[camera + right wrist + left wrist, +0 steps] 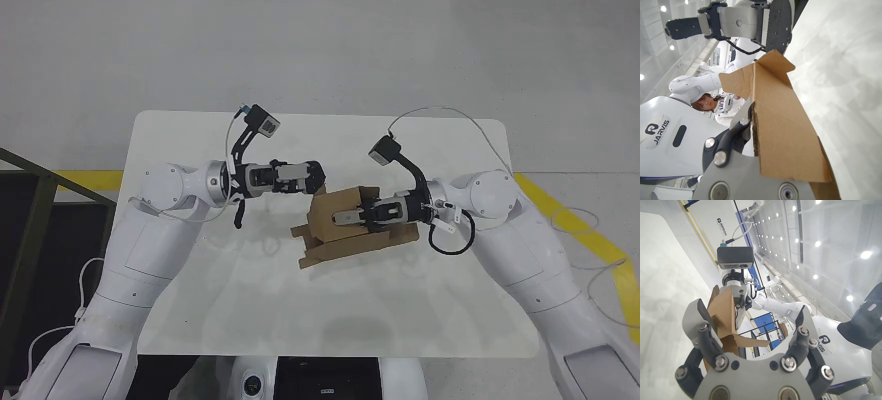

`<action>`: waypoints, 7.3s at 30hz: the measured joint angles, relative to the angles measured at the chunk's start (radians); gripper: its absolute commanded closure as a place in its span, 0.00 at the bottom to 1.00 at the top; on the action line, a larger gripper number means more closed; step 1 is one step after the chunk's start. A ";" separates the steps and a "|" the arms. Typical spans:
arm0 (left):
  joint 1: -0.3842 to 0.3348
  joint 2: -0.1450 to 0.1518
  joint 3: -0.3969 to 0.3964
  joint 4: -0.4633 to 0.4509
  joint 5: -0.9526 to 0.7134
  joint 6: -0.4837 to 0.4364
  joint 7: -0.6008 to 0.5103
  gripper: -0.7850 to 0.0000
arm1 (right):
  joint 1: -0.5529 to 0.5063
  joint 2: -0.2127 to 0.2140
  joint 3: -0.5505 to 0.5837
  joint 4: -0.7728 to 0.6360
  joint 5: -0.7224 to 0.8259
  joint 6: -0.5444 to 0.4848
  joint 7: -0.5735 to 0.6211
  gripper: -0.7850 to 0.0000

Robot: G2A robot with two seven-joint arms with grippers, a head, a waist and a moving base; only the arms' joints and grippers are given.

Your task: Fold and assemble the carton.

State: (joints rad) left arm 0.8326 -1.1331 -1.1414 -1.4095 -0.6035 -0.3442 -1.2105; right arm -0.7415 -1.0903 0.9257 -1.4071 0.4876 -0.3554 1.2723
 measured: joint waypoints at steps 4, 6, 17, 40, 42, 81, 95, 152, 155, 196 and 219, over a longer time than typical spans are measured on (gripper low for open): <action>0.001 -0.002 0.007 -0.006 -0.004 0.000 -0.004 0.00 | 0.008 -0.006 -0.013 0.010 0.001 -0.002 0.000 1.00; 0.002 -0.002 0.010 -0.010 -0.006 0.001 -0.007 0.00 | 0.011 -0.009 -0.018 0.015 0.000 -0.002 0.001 1.00; 0.001 -0.005 0.019 -0.015 0.001 0.002 -0.010 0.00 | 0.018 -0.017 -0.018 0.031 0.004 -0.007 -0.003 1.00; 0.029 0.005 -0.017 -0.054 0.040 -0.001 0.016 0.00 | -0.051 0.014 0.124 -0.025 -0.045 0.054 -0.114 1.00; 0.031 0.004 -0.013 -0.058 0.040 -0.001 0.016 0.00 | -0.058 0.014 0.130 -0.033 -0.046 0.062 -0.131 1.00; 0.027 -0.013 0.076 -0.070 0.022 0.017 -0.007 0.00 | -0.083 -0.002 0.148 -0.079 -0.135 0.116 -0.385 1.00; 0.014 -0.017 0.075 -0.041 0.026 0.011 0.009 0.00 | -0.103 -0.010 0.134 -0.091 -0.145 0.120 -0.380 1.00; 0.002 -0.003 0.021 0.119 0.272 -0.065 0.150 0.00 | -0.027 0.013 0.222 -0.050 0.095 0.091 0.124 1.00; 0.001 -0.006 0.039 0.115 0.315 -0.071 0.175 0.00 | -0.020 0.010 0.215 -0.044 0.105 0.079 0.121 1.00; -0.042 -0.029 0.112 0.126 0.261 -0.060 0.142 0.00 | 0.012 -0.017 0.134 -0.016 0.120 0.045 0.067 1.00; 0.000 -0.012 0.059 0.115 0.266 -0.070 0.128 0.00 | -0.042 0.000 0.255 0.016 0.118 0.053 -0.100 1.00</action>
State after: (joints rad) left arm 0.8327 -1.1455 -1.0822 -1.2947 -0.3375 -0.4144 -1.0821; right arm -0.7831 -1.0905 1.1806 -1.3912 0.6054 -0.3023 1.1728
